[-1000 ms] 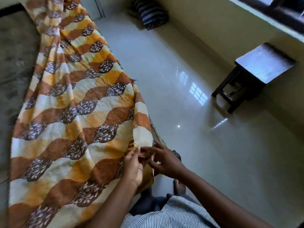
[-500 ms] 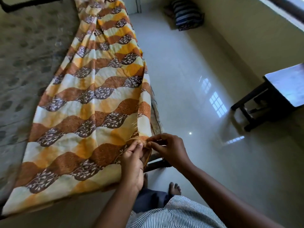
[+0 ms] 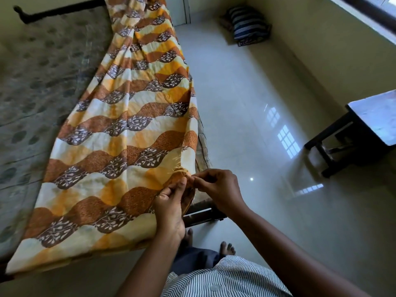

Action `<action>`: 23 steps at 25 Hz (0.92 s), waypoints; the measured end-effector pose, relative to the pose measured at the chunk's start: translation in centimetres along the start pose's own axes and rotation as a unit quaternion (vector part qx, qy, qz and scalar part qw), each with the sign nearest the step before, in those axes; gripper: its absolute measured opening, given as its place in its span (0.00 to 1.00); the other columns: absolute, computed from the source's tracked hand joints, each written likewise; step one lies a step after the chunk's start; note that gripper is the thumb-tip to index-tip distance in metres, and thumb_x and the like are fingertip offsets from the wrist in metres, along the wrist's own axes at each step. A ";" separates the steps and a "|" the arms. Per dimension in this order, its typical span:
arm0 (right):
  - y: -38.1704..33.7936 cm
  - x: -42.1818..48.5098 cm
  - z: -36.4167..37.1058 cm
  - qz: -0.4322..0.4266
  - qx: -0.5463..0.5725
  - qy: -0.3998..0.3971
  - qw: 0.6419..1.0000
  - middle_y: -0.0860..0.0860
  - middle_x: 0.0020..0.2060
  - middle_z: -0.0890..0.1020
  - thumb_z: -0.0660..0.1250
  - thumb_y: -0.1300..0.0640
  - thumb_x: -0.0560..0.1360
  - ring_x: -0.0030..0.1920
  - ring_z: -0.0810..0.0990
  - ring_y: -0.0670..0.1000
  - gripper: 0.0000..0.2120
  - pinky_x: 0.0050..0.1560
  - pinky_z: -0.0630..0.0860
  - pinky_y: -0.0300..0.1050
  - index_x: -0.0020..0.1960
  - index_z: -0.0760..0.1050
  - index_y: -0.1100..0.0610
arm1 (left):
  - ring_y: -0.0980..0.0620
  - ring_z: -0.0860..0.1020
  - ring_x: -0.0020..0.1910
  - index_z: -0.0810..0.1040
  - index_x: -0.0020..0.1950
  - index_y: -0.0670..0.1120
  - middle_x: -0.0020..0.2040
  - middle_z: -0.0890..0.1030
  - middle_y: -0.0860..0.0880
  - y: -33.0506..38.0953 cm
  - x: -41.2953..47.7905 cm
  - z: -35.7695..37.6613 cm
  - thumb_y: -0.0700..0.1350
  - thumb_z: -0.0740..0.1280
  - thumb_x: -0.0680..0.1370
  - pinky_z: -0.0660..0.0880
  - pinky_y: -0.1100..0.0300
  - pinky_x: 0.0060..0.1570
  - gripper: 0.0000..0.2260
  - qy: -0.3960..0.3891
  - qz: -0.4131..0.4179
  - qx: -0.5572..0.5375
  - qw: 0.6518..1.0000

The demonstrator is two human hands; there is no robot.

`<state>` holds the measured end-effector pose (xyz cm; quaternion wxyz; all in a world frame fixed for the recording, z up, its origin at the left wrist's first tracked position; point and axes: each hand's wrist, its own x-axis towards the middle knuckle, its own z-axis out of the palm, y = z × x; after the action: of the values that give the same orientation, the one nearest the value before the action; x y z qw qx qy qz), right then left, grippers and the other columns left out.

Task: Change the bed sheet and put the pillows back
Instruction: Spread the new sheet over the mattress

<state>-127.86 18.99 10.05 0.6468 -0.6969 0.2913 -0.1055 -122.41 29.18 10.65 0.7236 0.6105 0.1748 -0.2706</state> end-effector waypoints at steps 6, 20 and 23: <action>0.3 0.7 -0.6 0.201 0.343 -0.058 0.916 0.53 0.35 0.81 0.60 0.59 0.79 0.38 0.80 0.47 0.08 0.44 0.79 0.39 0.46 0.77 0.60 | 0.54 0.84 0.38 0.78 0.49 0.41 0.41 0.84 0.47 0.5 0.1 0.4 0.40 0.64 0.76 0.80 0.65 0.35 0.05 -0.033 -0.021 -0.085 0.996; 2.8 1.7 -6.7 0.119 0.225 0.169 0.952 0.53 0.41 0.81 0.64 0.56 0.77 0.44 0.81 0.51 0.08 0.51 0.79 0.46 0.48 0.77 0.61 | 0.53 0.84 0.42 0.75 0.50 0.43 0.44 0.84 0.46 1.6 0.0 2.4 0.49 0.70 0.66 0.79 0.63 0.38 0.16 -0.147 0.046 -0.046 0.987; 5.5 -0.7 -10.6 0.115 0.179 0.199 0.957 0.53 0.37 0.79 0.64 0.56 0.77 0.43 0.78 0.53 0.09 0.48 0.77 0.44 0.40 0.76 0.58 | 0.53 0.83 0.44 0.75 0.53 0.43 0.43 0.85 0.49 1.5 -0.9 3.0 0.51 0.71 0.60 0.79 0.63 0.38 0.23 -0.194 0.031 -0.036 0.980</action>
<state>-135.48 10.45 6.37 0.6975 -0.4967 0.4688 -0.2170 -122.43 26.62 12.96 0.7732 0.5249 0.0216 -0.3552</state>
